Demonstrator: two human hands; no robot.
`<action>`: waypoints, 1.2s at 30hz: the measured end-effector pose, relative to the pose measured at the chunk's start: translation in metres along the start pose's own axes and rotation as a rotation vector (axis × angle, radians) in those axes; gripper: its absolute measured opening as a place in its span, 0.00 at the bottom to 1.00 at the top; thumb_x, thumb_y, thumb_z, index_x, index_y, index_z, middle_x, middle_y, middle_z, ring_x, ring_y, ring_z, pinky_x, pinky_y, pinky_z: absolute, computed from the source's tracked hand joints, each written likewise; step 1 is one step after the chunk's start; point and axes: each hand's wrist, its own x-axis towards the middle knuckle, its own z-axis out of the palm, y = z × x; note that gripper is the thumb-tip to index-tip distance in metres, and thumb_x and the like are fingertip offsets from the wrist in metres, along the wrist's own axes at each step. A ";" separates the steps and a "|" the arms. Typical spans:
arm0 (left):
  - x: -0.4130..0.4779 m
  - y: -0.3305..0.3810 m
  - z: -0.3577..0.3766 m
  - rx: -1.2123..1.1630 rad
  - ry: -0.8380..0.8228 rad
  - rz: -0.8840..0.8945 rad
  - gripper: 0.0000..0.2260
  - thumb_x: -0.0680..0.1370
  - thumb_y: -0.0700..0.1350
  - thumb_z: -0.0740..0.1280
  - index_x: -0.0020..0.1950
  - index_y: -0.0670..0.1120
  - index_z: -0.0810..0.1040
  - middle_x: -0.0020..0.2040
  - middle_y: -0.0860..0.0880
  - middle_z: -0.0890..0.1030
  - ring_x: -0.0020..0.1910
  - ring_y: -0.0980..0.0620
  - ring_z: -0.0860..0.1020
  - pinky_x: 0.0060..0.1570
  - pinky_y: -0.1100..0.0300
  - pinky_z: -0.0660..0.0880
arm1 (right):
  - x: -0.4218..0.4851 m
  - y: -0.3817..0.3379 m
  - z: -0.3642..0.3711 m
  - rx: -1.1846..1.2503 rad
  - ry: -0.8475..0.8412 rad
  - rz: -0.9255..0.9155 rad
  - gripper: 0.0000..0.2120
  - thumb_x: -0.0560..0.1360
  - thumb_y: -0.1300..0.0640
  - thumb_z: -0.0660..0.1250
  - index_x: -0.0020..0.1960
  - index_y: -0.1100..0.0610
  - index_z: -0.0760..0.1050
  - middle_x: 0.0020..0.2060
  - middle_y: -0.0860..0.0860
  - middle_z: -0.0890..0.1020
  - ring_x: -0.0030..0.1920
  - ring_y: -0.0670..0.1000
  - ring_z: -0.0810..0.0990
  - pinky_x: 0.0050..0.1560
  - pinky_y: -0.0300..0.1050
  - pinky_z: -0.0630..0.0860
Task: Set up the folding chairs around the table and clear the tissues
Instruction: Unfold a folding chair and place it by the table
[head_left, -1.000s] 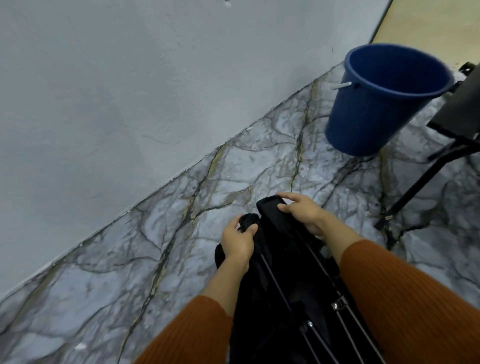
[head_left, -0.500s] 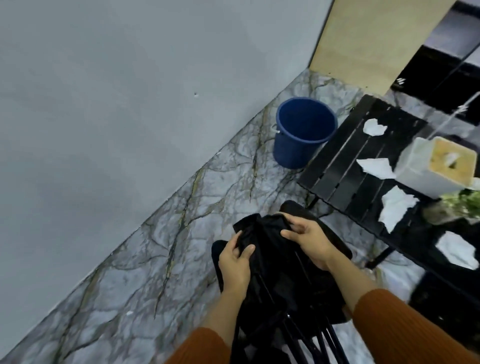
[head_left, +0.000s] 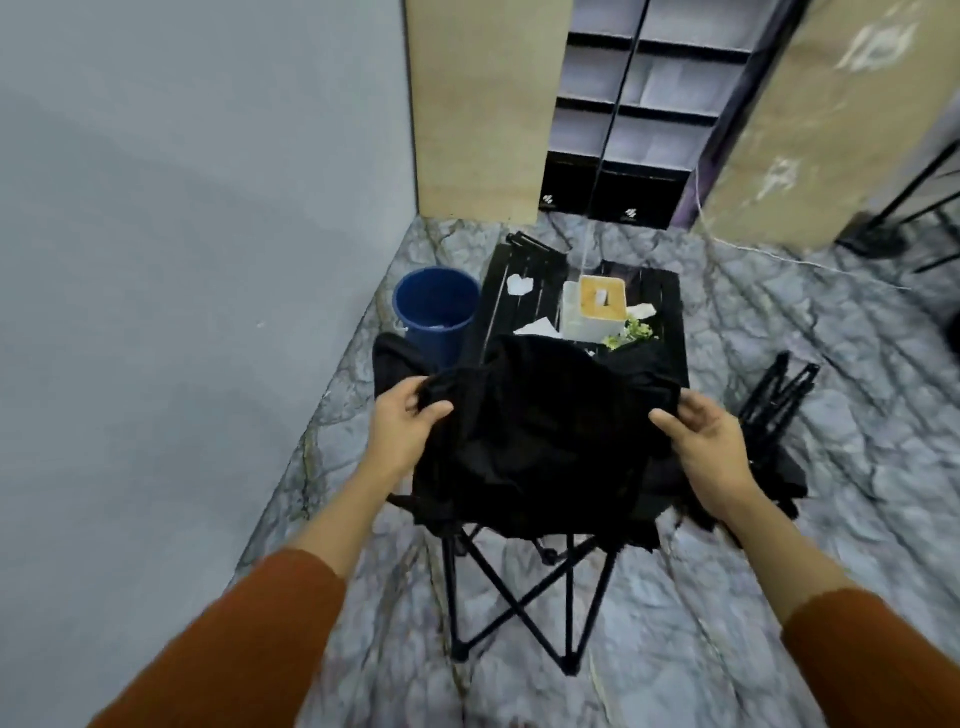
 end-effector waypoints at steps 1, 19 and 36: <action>-0.003 0.010 -0.011 0.047 -0.006 0.040 0.12 0.74 0.35 0.71 0.54 0.46 0.78 0.45 0.51 0.82 0.46 0.55 0.81 0.51 0.63 0.78 | -0.013 -0.003 -0.013 0.000 0.031 -0.013 0.24 0.61 0.42 0.76 0.54 0.49 0.80 0.52 0.48 0.85 0.56 0.50 0.83 0.58 0.46 0.80; -0.158 -0.086 -0.097 0.668 -0.096 0.082 0.08 0.75 0.35 0.71 0.54 0.39 0.82 0.45 0.39 0.85 0.43 0.44 0.82 0.40 0.60 0.72 | -0.207 0.113 -0.056 -0.641 0.058 0.047 0.11 0.76 0.68 0.65 0.45 0.52 0.74 0.38 0.52 0.80 0.39 0.54 0.79 0.37 0.46 0.73; -0.157 -0.054 -0.119 0.632 -0.451 -0.125 0.18 0.68 0.59 0.76 0.53 0.54 0.81 0.50 0.55 0.84 0.51 0.56 0.81 0.54 0.57 0.77 | -0.234 0.080 -0.063 -0.633 -0.042 0.208 0.11 0.76 0.48 0.67 0.55 0.51 0.75 0.49 0.47 0.80 0.51 0.50 0.78 0.55 0.46 0.73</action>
